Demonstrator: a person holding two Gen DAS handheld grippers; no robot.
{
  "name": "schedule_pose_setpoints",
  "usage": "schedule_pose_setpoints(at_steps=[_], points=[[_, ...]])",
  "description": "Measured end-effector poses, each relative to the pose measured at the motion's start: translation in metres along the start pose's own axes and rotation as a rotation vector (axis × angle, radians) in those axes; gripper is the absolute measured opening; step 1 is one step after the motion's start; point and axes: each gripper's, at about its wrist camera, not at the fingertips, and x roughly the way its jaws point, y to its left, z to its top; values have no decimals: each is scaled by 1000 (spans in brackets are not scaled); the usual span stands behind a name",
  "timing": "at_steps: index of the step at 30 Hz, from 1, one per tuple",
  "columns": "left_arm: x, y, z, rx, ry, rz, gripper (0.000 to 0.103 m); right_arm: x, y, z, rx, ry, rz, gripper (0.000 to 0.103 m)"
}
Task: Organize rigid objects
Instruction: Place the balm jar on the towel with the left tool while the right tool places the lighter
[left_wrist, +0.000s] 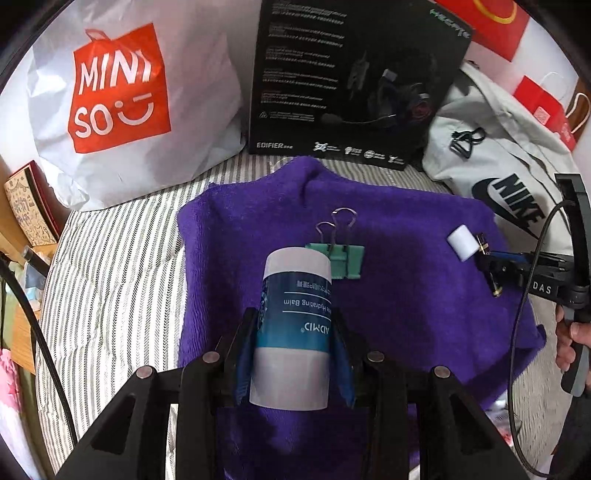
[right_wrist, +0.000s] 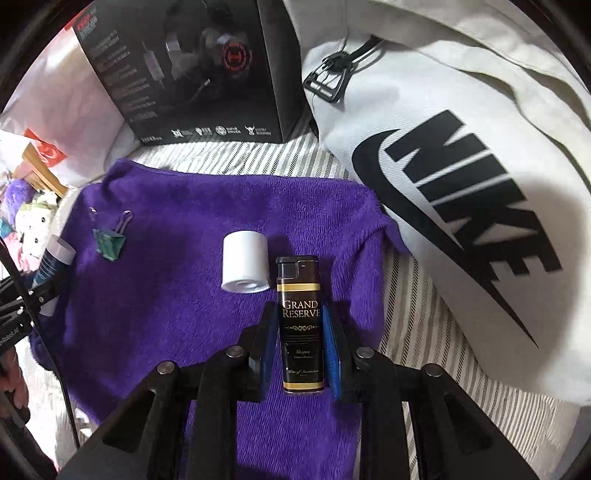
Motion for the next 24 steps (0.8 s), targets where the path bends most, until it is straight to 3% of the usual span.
schedule_pose_setpoints(at_steps=[5,24], points=[[11,2,8,-8,12,40,36,10,5,2,-18,8,-35,24],[44,-15,23,42,28,126,36,12,9,-1,-54,-10,-37,24]])
